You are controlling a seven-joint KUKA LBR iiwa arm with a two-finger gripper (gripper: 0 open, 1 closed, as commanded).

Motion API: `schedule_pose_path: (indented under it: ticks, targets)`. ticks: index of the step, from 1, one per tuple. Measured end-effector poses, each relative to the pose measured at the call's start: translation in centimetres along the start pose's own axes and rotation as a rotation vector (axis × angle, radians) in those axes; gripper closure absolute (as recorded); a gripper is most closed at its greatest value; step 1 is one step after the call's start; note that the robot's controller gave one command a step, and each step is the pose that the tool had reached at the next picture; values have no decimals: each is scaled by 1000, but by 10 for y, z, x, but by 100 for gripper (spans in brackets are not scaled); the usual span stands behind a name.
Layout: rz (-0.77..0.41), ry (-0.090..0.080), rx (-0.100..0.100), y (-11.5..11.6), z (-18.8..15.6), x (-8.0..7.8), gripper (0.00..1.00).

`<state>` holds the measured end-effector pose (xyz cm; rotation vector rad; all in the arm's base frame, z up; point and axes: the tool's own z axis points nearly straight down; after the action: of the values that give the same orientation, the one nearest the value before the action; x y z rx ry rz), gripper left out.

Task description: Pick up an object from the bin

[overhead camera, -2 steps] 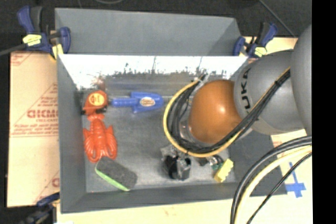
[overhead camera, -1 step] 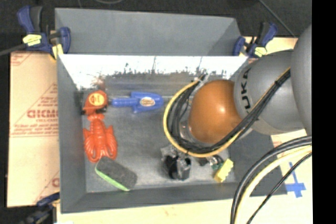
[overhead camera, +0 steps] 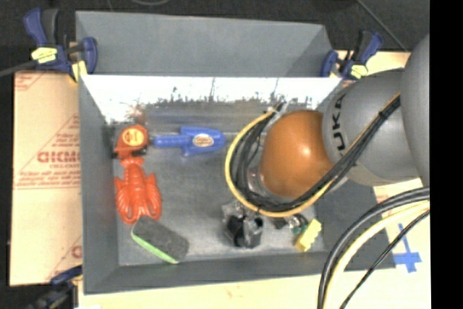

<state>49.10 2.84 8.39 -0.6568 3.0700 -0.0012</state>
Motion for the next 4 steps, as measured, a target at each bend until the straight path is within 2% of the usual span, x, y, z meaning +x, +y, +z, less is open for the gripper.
schedule_pose_path:
  ticks: [4]
  targets:
    - [-3,0,0,0,0,0,100]
